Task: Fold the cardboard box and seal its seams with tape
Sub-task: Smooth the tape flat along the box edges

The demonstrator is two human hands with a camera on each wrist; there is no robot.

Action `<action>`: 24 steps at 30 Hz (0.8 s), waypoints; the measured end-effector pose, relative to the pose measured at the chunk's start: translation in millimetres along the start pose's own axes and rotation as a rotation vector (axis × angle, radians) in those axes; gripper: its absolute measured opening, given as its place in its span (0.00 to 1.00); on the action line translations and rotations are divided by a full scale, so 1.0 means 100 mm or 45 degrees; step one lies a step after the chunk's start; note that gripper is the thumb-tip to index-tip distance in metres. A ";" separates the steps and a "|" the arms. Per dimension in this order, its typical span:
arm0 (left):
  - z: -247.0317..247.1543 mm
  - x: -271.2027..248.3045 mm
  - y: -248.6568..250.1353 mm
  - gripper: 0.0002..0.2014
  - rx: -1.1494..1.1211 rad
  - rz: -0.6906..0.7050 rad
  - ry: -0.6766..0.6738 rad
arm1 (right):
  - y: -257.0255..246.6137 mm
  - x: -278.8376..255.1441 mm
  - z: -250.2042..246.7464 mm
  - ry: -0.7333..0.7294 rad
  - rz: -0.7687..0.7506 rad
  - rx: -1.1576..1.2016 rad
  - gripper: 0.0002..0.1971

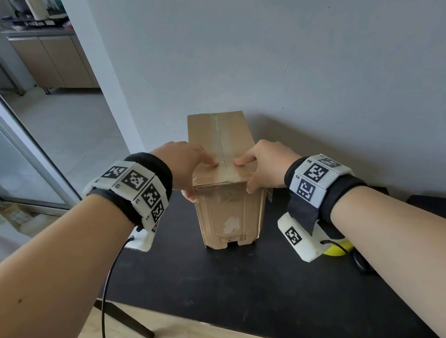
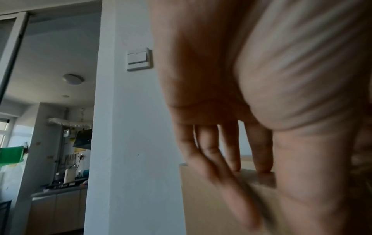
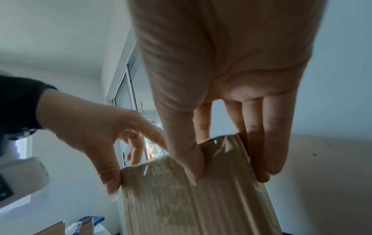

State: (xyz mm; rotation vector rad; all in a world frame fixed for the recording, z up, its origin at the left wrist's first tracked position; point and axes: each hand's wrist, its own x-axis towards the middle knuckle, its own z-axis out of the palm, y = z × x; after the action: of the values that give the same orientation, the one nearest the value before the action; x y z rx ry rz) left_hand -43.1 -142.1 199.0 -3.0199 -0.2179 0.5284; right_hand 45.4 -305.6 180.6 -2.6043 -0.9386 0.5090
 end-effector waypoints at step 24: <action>0.07 0.00 0.09 0.36 -0.258 -0.077 0.134 | 0.20 0.03 -0.19 -0.366 -0.112 0.025 0.45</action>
State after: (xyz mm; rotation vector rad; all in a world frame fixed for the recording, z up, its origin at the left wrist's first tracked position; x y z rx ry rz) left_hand -44.4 -150.8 191.8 -3.2125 -0.3765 0.3619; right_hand 66.5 -322.2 188.3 -2.5010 -1.1241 0.8805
